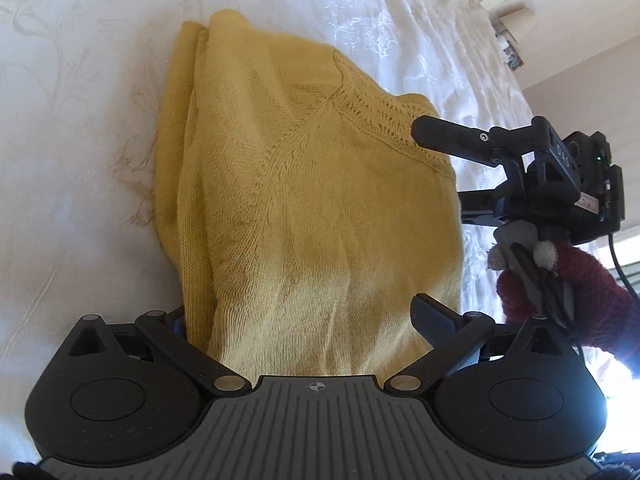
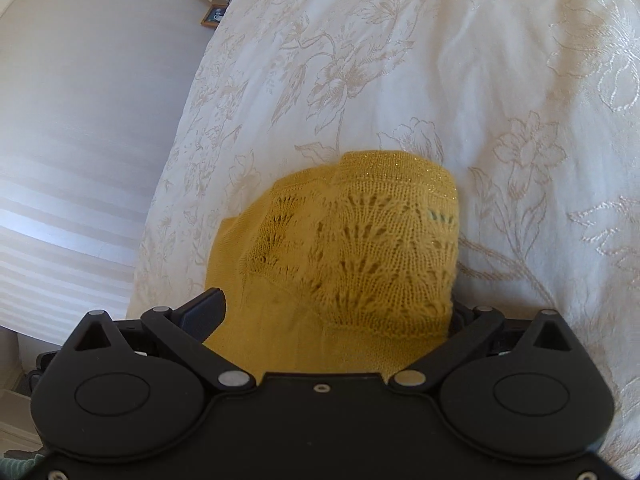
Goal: Fold small clothes
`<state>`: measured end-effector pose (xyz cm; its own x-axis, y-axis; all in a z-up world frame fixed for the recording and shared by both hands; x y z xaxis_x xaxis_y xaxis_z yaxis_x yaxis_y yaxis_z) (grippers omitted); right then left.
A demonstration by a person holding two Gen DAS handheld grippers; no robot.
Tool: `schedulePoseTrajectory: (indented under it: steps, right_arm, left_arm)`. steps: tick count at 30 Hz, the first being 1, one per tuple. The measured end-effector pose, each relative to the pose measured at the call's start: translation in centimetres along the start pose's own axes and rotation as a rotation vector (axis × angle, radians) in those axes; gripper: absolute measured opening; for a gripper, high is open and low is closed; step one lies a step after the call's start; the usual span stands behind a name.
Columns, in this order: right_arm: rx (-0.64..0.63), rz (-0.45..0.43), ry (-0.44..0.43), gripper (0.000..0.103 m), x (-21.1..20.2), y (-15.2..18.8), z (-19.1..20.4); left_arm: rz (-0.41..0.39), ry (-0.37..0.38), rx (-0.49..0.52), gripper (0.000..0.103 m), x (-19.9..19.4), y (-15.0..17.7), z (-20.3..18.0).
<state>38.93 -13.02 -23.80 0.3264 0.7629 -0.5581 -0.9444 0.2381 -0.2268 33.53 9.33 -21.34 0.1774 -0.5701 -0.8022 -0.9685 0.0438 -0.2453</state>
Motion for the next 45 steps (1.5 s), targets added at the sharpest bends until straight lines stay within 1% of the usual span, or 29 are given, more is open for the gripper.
schedulePoseTrajectory:
  steps: [3,4,5,6,7,8,9,12,16,20,24,27,28,29,30,31,32,33,34,35,36,37,38,39,40,42,44,45]
  right_arm:
    - [0.019,0.0,0.001,0.103,0.2,0.0,0.1]
    - [0.022,0.006,0.003,0.102,0.2,0.0,0.1]
    - [0.024,0.014,0.009,0.1,0.1,0.0,0.0]
    - [0.023,0.023,0.028,0.083,0.2,-0.1,0.1]
    - [0.021,0.028,0.069,0.056,0.3,-0.2,0.2]
    - [0.02,0.037,0.118,0.048,0.2,-0.2,0.2]
    - [0.021,0.038,0.129,0.048,-0.1,-0.2,0.3]
    - [-0.007,0.014,0.163,0.044,-1.3,0.2,1.9]
    - [0.002,-0.048,0.159,0.042,-4.1,1.5,4.2]
    - [-0.006,-0.075,0.159,0.041,-7.2,3.9,5.9]
    - [0.026,-0.091,0.15,0.041,-10.7,6.9,6.4]
    - [0.038,-0.089,0.147,0.041,-12.7,9.2,6.4]
    - [0.038,-0.089,0.159,0.041,-13.2,9.9,6.3]
    - [0.036,-0.088,0.18,0.041,-13.6,10.5,6.0]
    - [0.033,-0.089,0.22,0.045,-14.1,11.1,5.4]
    - [0.035,-0.099,0.271,0.047,-14.2,11.6,4.7]
    - [0.038,-0.115,0.332,0.048,-14.6,12.0,3.6]
    - [0.038,-0.127,0.405,0.053,-15.0,12.4,2.4]
    - [0.032,-0.137,0.478,0.058,-15.4,12.7,1.5]
    - [0.028,-0.146,0.531,0.059,-15.8,13.0,0.9]
    - [0.026,-0.156,0.555,0.061,-16.1,13.2,0.6]
    - [0.019,-0.171,0.568,0.066,-16.5,13.5,0.5]
    - [0.01,-0.179,0.565,0.068,-16.8,13.7,0.6]
    - [-0.006,-0.183,0.56,0.075,-16.9,13.9,0.8]
    - [-0.027,-0.18,0.557,0.077,-16.8,14.0,1.0]
    - [-0.084,-0.158,0.565,0.077,-16.4,14.5,1.5]
    - [-0.136,-0.141,0.57,0.077,-16.1,14.9,1.9]
    - [-0.153,-0.136,0.565,0.079,-15.8,15.1,2.0]
  left_arm:
    - [-0.009,0.013,-0.046,0.101,-0.2,0.1,0.2]
    - [-0.008,0.025,-0.073,0.098,-0.2,0.0,0.4]
    - [-0.004,0.045,-0.092,0.09,0.0,-0.4,0.4]
    - [0.004,0.06,-0.107,0.061,0.2,-0.6,0.4]
    - [0.018,0.057,-0.127,0.027,0.3,-0.7,0.5]
    - [0.027,0.056,-0.143,0.017,0.4,-0.8,0.6]
    - [0.03,0.071,-0.146,0.018,0.3,-0.7,0.5]
    - [0.017,0.106,-0.111,0.018,-0.6,-0.5,-0.6]
    - [-0.004,0.172,-0.115,0.017,-2.0,0.2,-2.4]
    - [0.015,0.212,-0.075,0.017,-2.7,2.2,-5.0]
    - [0.052,0.247,-0.036,0.017,-2.9,4.9,-7.4]
    - [0.079,0.254,0.0,0.017,-2.7,7.1,-8.8]
    - [0.086,0.249,0.004,0.017,-2.5,7.8,-8.9]
    - [0.099,0.234,0.001,0.017,-2.0,8.6,-8.9]
    - [0.107,0.2,-0.003,0.018,-1.5,9.4,-8.6]
    - [0.109,0.156,-0.005,0.018,-1.1,10.1,-8.1]
    - [0.115,0.086,-0.011,0.018,-0.4,10.8,-7.3]
    - [0.133,0.008,-0.029,0.018,0.1,11.7,-6.1]
    - [0.141,-0.038,-0.053,0.023,0.4,12.3,-5.0]
    - [0.133,-0.045,-0.084,0.026,0.5,12.8,-4.1]
    - [0.123,-0.041,-0.103,0.026,0.3,13.1,-3.5]
    - [0.116,-0.051,-0.115,0.026,0.0,13.4,-3.1]
    - [0.106,-0.065,-0.113,0.026,-0.5,13.6,-3.0]
    - [0.094,-0.076,-0.106,0.026,-0.8,13.6,-3.0]
    - [0.078,-0.092,-0.097,0.027,-1.4,13.6,-3.2]
    - [0.034,-0.136,-0.063,0.03,-2.9,14.2,-4.0]
    - [-0.021,-0.179,-0.02,0.038,-4.4,14.1,-4.6]
    - [-0.069,-0.202,0.011,0.046,-5.2,13.8,-5.2]
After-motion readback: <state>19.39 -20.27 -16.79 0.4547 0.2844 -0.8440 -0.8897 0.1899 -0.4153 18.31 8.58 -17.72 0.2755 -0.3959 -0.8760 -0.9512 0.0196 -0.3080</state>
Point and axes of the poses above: each gripper's, at about its wrist camera, not at the fingertips, and x roughly the way its jaws point, z to its left, y to its underside, the point moved 5 cm from there along x, roughly the way its jaws point, and after that the axes turned 1 degree about -y, right-handed, at the moved point
